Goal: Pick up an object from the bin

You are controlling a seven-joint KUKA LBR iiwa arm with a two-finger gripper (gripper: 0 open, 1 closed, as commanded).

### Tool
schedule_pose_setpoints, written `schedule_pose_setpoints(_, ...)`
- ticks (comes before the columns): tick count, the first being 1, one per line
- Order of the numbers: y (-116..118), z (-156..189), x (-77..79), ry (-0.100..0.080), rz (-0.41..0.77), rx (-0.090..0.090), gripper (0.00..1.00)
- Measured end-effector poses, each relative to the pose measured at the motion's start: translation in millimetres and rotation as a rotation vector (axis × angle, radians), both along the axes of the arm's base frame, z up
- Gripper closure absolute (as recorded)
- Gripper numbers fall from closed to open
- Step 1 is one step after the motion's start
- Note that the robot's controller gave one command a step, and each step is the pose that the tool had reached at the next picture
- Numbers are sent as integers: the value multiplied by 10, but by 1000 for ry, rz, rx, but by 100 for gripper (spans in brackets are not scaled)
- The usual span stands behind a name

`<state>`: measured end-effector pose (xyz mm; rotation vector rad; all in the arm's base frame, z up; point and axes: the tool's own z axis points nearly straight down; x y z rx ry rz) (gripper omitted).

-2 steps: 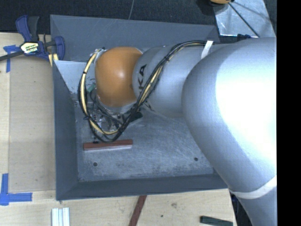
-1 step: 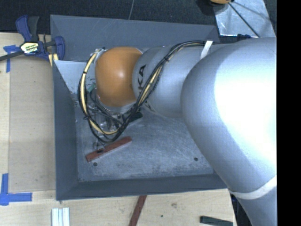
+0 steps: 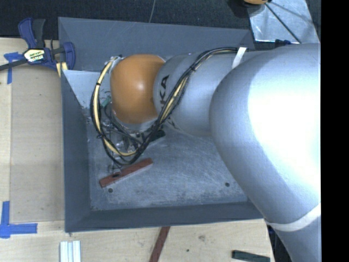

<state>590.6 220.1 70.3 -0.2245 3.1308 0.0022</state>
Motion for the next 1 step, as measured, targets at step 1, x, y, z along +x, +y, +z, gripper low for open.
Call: schedule_pose_setpoints(1,-3,1,-5,1,3,0,0)
